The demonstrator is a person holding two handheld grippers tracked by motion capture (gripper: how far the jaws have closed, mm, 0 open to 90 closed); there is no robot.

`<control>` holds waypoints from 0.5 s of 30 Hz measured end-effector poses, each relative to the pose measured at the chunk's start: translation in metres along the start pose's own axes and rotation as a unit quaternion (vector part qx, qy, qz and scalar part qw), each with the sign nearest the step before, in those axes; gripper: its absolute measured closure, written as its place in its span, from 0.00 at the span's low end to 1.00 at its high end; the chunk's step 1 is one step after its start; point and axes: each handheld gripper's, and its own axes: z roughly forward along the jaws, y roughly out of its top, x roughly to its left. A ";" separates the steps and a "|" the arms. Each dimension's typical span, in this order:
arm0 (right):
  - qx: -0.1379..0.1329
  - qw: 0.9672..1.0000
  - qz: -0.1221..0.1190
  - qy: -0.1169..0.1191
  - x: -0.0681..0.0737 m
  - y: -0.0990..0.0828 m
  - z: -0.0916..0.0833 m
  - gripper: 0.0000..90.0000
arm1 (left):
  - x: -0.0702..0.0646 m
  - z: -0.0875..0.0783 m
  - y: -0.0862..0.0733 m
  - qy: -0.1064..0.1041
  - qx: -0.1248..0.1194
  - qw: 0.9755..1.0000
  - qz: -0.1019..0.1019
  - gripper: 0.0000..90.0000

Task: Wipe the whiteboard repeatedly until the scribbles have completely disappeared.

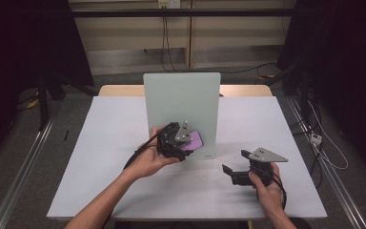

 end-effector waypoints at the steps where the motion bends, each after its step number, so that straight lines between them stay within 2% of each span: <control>1: -0.001 1.000 0.000 -0.001 0.000 0.000 0.000 0.06 | 0.001 -0.001 0.000 0.000 -0.001 1.000 -0.001 0.46; 6: -0.002 1.000 0.000 0.000 0.000 0.000 0.000 0.06 | 0.010 -0.013 0.000 0.006 -0.011 1.000 -0.010 0.46; 11: -0.001 1.000 0.000 0.000 0.000 0.000 0.000 0.06 | 0.024 -0.032 0.002 0.028 -0.031 0.999 -0.023 0.46; 15: -0.001 1.000 0.001 0.000 0.000 0.000 0.000 0.06 | 0.037 -0.048 0.005 0.046 -0.051 0.997 -0.032 0.46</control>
